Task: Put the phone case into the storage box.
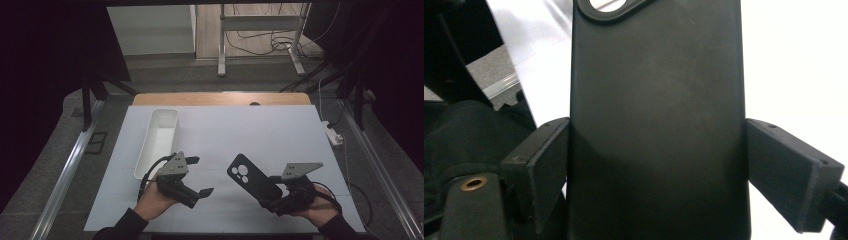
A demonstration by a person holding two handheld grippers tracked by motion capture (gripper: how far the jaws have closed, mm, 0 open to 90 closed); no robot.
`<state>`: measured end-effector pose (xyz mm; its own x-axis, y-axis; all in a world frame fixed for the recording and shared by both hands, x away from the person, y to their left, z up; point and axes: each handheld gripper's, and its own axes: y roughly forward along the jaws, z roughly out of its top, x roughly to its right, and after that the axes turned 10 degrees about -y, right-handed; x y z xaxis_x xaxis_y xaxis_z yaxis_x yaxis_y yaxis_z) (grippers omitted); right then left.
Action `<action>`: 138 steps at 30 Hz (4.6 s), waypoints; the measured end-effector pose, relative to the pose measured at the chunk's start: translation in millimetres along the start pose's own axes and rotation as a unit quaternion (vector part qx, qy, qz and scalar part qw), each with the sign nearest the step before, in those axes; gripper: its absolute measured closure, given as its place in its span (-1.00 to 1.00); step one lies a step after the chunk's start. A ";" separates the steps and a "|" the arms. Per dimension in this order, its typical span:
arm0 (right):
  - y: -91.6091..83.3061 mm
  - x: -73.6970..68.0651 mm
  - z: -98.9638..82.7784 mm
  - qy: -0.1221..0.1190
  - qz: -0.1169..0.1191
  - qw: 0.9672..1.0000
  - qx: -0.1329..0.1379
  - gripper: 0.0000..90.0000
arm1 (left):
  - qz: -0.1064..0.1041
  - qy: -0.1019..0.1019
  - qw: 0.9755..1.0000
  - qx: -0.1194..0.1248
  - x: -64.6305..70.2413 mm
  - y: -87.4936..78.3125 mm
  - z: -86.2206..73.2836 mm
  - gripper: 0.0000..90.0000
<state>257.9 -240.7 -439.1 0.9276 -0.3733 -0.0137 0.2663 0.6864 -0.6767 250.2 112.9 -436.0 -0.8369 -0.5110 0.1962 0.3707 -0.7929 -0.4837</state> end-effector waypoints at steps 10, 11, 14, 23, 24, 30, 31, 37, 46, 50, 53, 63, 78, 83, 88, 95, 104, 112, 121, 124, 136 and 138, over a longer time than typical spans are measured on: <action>7.5 -9.7 5.7 -0.022 0.035 0.999 0.010 -0.68 | -0.021 0.010 1.000 0.010 7.1 -0.6 -3.8 -1.00; 7.5 -9.7 5.7 -0.022 0.035 0.999 0.010 -0.68 | -0.021 0.010 1.000 0.010 7.1 -0.6 -3.8 -1.00; 10.0 -12.0 6.8 -0.030 0.045 0.998 0.011 -0.68 | -0.026 0.010 1.000 0.011 6.4 -0.1 -4.6 -1.00; 13.1 -17.1 10.8 -0.050 0.074 0.996 0.029 -0.68 | -0.051 0.012 0.999 0.014 6.8 2.7 -5.0 -1.00; 13.7 -17.8 11.5 -0.052 0.078 0.995 0.031 -0.68 | -0.054 0.012 0.998 0.015 7.2 3.0 -4.8 -1.00; 16.9 -20.5 14.6 -0.061 0.098 0.992 0.041 -0.68 | -0.074 0.020 0.997 0.017 9.5 5.4 -4.3 -1.00; 17.3 -20.9 15.0 -0.062 0.101 0.992 0.044 -0.68 | -0.076 0.020 0.997 0.017 9.9 5.8 -4.0 -1.00; 19.1 -22.4 18.3 -0.067 0.112 0.990 0.053 -0.68 | -0.098 0.028 0.995 0.017 11.5 8.2 -3.1 -1.00; 23.5 -26.1 22.9 -0.079 0.129 0.987 0.061 -0.68 | -0.124 0.034 0.992 0.018 12.3 13.0 -2.0 -1.00; 24.6 -27.5 24.8 -0.083 0.136 0.985 0.067 -0.68 | -0.135 0.035 0.990 0.021 12.1 14.1 -1.7 -1.00; 25.1 -27.5 25.5 -0.086 0.140 0.984 0.069 -0.68 | -0.147 0.037 0.988 0.025 11.9 14.1 -1.1 -1.00; 26.2 -29.0 27.0 -0.091 0.149 0.982 0.073 -0.68 | -0.168 0.045 0.984 0.030 12.9 15.5 -0.9 -1.00; 28.9 -32.4 27.4 -0.106 0.171 0.976 0.078 -0.69 | -0.208 0.054 0.976 0.046 14.3 13.4 -2.0 -0.88; 29.0 -32.3 26.5 -0.115 0.170 0.976 0.079 -0.69 | -0.218 0.045 0.974 0.048 14.1 12.9 -2.4 -0.81; 29.3 -32.5 25.8 -0.123 0.167 0.975 0.079 -0.70 | -0.223 0.040 0.973 0.044 14.6 11.2 -0.8 -0.75; 30.7 -31.2 25.3 -0.124 0.162 0.976 0.078 -0.72 | -0.212 0.044 0.976 0.034 16.7 10.3 0.9 -0.70; 31.6 -30.1 25.4 -0.125 0.150 0.978 0.078 -0.75 | -0.197 0.035 0.979 0.026 17.5 10.1 2.4 -0.69; 33.4 -29.0 23.1 -0.132 0.112 0.984 0.050 -0.88 | -0.158 0.021 0.987 0.013 13.4 9.6 2.8 -0.69; 32.4 -27.2 21.3 -0.133 0.047 0.989 0.044 -1.00 | -0.106 -0.002 0.994 0.001 9.3 9.4 5.0 -0.69; 33.4 -25.4 19.7 -0.127 0.022 0.991 0.042 -1.00 | -0.091 -0.008 0.996 -0.002 8.6 9.6 5.9 -0.69; 34.3 -18.4 16.0 -0.088 -0.015 0.996 0.022 -1.00 | -0.042 -0.045 0.998 -0.011 2.7 11.4 12.6 -0.69; 34.9 -19.2 16.2 -0.087 -0.019 0.996 0.020 -1.00 | -0.033 -0.051 0.998 -0.010 2.7 11.9 14.2 -0.69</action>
<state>253.6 -199.4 -450.5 0.9473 -0.2876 0.1410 0.3084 0.7002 -0.6440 258.1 97.4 -429.1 -0.8129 -0.4906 0.3138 0.3081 -0.8196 -0.4831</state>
